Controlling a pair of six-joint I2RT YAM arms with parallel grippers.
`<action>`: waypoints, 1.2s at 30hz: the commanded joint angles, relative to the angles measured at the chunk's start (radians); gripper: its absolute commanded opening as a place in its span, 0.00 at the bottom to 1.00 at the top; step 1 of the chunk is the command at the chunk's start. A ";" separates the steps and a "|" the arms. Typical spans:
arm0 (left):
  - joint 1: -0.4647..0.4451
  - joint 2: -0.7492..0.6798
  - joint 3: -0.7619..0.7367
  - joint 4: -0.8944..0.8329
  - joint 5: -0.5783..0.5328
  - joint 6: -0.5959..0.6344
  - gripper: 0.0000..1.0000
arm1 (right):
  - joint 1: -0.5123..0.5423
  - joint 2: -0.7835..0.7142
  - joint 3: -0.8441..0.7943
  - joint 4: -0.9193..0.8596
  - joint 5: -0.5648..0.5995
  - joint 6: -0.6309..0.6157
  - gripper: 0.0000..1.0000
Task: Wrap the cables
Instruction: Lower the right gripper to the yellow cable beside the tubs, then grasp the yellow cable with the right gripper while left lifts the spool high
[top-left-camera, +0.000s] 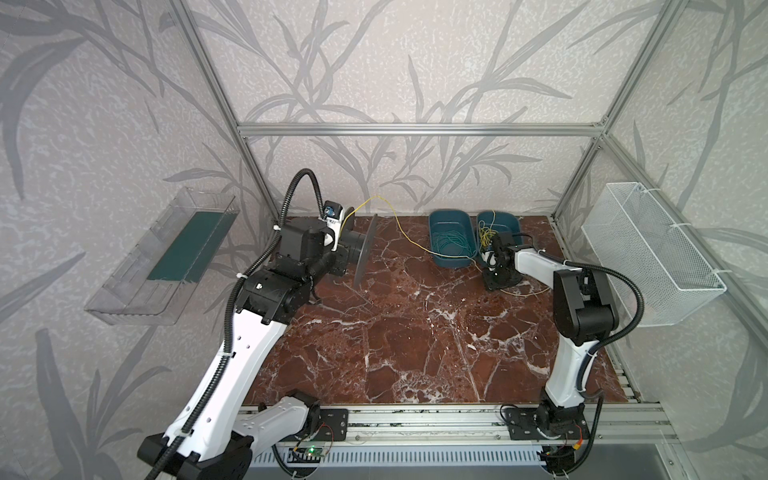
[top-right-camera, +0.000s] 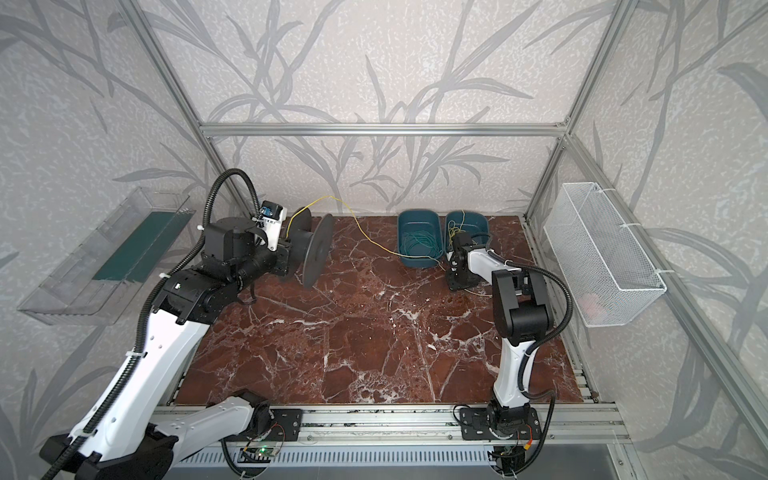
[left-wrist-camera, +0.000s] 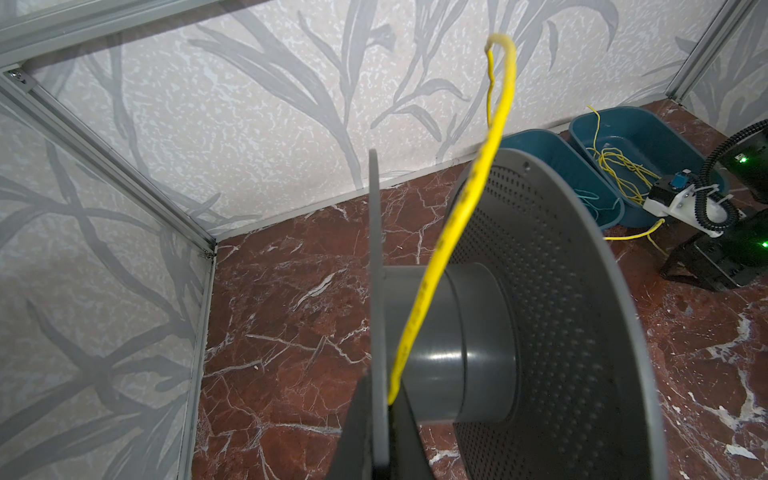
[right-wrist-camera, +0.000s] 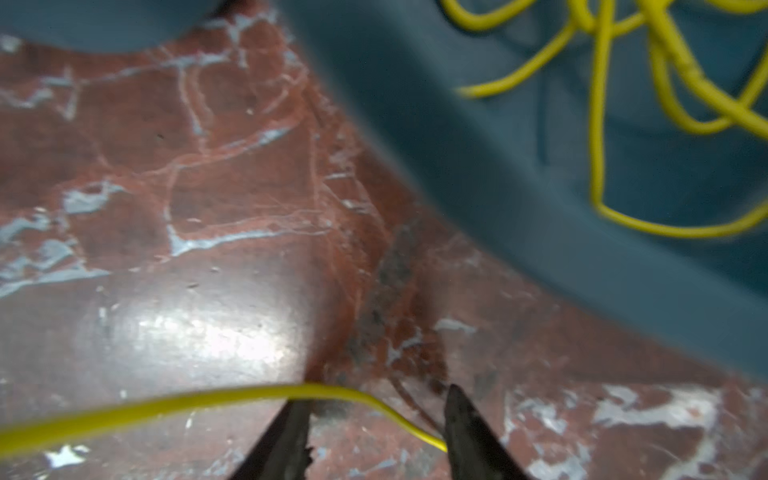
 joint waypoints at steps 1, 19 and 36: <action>0.010 -0.017 0.022 0.077 0.022 0.001 0.00 | -0.004 0.041 -0.013 -0.015 -0.059 -0.007 0.40; 0.021 -0.035 0.000 0.112 0.041 -0.021 0.00 | 0.060 -0.173 -0.177 0.106 -0.148 0.089 0.00; 0.022 -0.065 0.228 -0.019 0.227 -0.040 0.00 | 0.141 -0.199 -0.194 0.144 -0.111 0.169 0.00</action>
